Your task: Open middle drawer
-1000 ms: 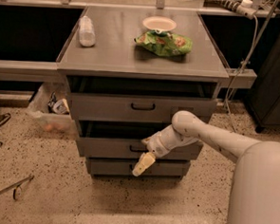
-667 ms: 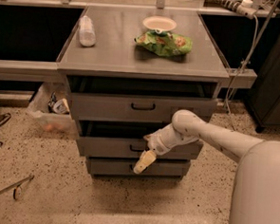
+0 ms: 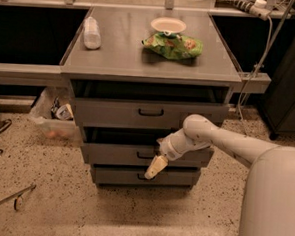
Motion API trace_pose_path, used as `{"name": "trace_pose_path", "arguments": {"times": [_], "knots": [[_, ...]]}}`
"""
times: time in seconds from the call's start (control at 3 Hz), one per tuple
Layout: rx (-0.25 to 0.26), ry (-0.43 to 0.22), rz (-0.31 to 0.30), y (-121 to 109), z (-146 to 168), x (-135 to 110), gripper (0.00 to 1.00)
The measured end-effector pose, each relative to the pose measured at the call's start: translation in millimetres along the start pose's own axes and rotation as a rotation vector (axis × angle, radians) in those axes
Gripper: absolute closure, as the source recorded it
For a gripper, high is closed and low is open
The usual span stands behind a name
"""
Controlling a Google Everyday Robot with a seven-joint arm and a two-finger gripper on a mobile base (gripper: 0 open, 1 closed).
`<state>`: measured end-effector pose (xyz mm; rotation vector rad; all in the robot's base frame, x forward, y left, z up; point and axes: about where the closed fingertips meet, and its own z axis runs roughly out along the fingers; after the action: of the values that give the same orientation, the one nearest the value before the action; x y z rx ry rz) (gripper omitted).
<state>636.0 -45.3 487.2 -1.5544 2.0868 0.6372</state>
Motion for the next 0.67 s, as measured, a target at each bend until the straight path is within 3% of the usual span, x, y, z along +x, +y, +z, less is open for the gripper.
{"name": "trace_pose_path", "arguments": {"times": [0.67], "knots": [[-0.031, 0.034, 0.041, -20.6, 16.7, 26.4, 0.00]]}}
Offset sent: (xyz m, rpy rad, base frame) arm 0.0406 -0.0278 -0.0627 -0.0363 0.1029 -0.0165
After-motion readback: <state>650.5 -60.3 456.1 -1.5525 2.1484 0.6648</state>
